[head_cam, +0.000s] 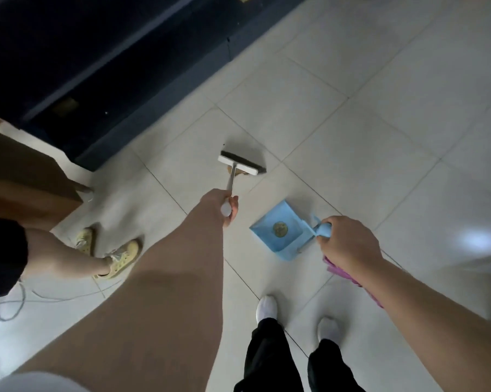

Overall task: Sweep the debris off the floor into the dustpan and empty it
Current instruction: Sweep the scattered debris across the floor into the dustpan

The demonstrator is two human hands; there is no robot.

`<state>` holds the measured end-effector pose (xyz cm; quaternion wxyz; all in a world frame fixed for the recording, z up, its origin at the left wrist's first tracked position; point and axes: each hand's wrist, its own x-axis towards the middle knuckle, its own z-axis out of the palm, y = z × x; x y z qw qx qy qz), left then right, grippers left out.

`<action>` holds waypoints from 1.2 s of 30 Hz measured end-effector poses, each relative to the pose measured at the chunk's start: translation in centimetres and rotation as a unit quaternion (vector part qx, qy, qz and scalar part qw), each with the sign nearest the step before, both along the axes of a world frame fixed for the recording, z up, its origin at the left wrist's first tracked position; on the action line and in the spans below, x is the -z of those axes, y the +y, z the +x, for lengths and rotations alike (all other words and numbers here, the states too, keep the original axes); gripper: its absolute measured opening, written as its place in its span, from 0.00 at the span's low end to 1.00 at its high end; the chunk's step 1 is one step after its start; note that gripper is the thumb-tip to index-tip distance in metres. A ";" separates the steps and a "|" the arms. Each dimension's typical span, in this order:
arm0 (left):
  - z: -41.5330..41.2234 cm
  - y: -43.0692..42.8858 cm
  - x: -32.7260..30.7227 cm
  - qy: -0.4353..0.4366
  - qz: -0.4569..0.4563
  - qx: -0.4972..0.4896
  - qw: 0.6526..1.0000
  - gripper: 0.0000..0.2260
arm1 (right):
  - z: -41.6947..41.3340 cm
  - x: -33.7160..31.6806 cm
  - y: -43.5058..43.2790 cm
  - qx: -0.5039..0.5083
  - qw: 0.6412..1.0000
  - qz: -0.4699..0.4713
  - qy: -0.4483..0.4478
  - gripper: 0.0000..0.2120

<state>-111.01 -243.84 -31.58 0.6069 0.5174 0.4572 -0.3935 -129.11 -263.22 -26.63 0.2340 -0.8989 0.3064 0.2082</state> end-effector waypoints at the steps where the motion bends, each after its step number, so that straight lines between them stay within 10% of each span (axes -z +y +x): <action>1: -1.3 0.8 -0.3 0.005 0.005 -0.010 1.000 0.04 | -0.3 0.0 -0.3 -0.008 1.000 0.003 0.001 0.04; 17: -26.8 11.2 -4.4 0.028 0.076 -0.158 0.984 0.05 | -7.3 -1.0 1.4 -0.196 0.980 -0.030 -0.020 0.11; 36: -0.4 -1.8 -4.7 -0.126 -0.002 0.011 0.992 0.06 | 6.7 -1.5 -0.7 -0.113 0.993 -0.018 -0.030 0.09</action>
